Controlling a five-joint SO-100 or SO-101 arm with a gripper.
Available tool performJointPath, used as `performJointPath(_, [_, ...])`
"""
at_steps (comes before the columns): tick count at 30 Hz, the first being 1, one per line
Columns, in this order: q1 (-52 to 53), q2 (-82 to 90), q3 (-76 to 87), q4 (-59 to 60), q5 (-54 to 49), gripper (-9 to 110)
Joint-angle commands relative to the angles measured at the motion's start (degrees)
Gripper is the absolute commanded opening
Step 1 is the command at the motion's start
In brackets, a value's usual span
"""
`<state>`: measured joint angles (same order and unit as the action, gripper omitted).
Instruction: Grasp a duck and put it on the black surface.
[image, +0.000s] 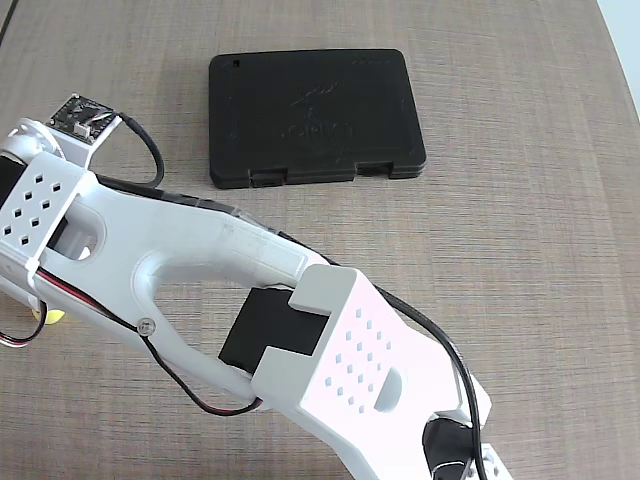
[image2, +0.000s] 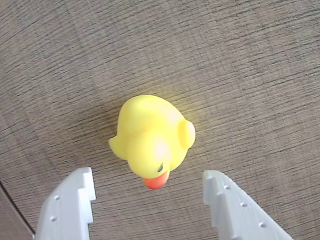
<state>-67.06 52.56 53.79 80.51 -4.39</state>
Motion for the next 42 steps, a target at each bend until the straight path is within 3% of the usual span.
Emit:
performJointPath(1, [-0.79,0.88,-4.04,-0.26,0.62,21])
performJointPath(27, [-1.14,-6.68,-4.57,-4.83,0.62,21])
performJointPath(38, [-0.62,-8.26,-5.01,-4.92,0.53,1])
performJointPath(42, [-0.53,-7.91,-4.92,-4.83,0.44,0])
